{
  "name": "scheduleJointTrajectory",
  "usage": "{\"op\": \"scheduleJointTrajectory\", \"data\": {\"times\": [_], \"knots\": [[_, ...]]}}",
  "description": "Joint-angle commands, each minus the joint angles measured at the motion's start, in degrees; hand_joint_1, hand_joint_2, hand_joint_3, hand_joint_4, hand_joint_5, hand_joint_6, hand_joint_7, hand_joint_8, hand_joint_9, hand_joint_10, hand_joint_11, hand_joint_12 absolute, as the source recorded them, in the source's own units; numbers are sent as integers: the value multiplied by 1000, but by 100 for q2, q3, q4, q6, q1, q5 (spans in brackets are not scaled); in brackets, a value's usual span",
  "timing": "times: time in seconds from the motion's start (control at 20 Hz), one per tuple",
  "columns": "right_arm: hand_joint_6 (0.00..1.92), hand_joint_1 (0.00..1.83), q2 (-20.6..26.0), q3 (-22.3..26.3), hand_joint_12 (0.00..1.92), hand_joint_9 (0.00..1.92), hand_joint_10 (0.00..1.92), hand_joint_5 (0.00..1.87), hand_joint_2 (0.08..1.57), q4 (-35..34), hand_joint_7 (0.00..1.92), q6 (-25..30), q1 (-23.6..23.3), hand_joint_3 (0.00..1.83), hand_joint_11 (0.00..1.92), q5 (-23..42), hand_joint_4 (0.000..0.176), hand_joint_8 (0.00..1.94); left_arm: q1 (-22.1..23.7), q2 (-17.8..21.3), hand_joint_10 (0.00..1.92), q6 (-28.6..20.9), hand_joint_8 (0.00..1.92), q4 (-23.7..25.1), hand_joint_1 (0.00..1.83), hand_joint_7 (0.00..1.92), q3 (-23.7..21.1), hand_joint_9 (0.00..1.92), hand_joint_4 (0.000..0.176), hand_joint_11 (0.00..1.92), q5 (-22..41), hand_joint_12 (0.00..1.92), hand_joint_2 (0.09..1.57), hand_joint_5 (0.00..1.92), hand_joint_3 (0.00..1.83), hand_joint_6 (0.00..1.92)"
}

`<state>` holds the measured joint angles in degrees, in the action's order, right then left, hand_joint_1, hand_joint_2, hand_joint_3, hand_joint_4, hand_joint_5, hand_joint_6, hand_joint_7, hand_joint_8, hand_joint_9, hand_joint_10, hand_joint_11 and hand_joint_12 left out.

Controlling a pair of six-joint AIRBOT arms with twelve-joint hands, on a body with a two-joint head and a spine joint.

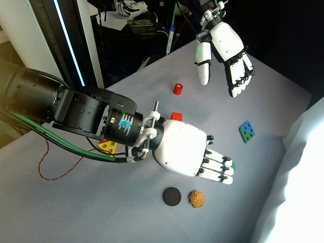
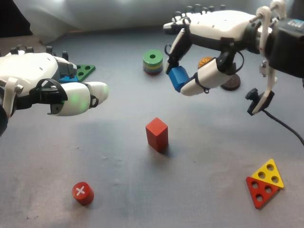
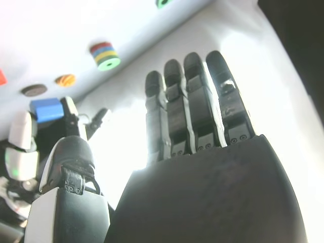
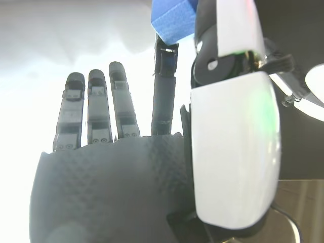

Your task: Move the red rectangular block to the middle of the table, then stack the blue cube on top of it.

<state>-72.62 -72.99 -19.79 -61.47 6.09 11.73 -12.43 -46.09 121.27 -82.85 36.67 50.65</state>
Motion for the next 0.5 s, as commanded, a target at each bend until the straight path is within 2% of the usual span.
{"op": "scheduleJointTrajectory", "data": {"times": [0.0,0.05,0.1,0.15,0.2,0.3,0.4,0.45], "knots": [[860,1074,50,14,0,0,0,1070,1068,370,131,339,-88,0,0,241,111,3,59,64,2,11,1,370,4,384,23,323,0,0,315,707,1225,408,3,0],[863,1075,48,37,0,0,0,1068,1068,703,142,561,-123,0,0,180,111,8,59,63,1,19,1,370,13,383,23,322,0,0,314,709,1226,409,2,1],[878,1069,46,89,0,0,0,1060,1072,988,146,650,-153,1,0,141,118,6,59,63,3,29,2,370,29,391,24,328,0,0,314,729,1226,417,1,3],[876,1074,41,135,0,0,0,1061,1072,1102,155,651,-169,0,0,122,104,6,59,63,2,38,2,370,33,390,26,326,0,0,314,732,1227,418,1,3],[874,1075,34,182,0,0,0,1062,1071,1116,167,658,-192,0,0,102,101,10,58,63,0,39,1,370,32,389,32,324,0,0,314,727,1229,418,2,2],[857,1069,-10,255,0,0,0,1072,1066,1115,179,764,-231,0,0,98,131,6,58,63,3,39,2,370,16,392,45,332,0,0,314,733,1231,416,2,1],[874,1063,-46,300,0,0,0,1060,1070,1112,179,961,-304,1,0,99,139,3,58,63,5,39,4,370,31,400,51,338,0,0,314,740,1232,420,1,3],[854,1075,-54,311,0,0,0,1073,1066,1110,182,1074,-354,0,0,98,115,3,58,63,1,39,1,370,36,396,53,332,0,0,314,739,1233,420,1,2]]}}
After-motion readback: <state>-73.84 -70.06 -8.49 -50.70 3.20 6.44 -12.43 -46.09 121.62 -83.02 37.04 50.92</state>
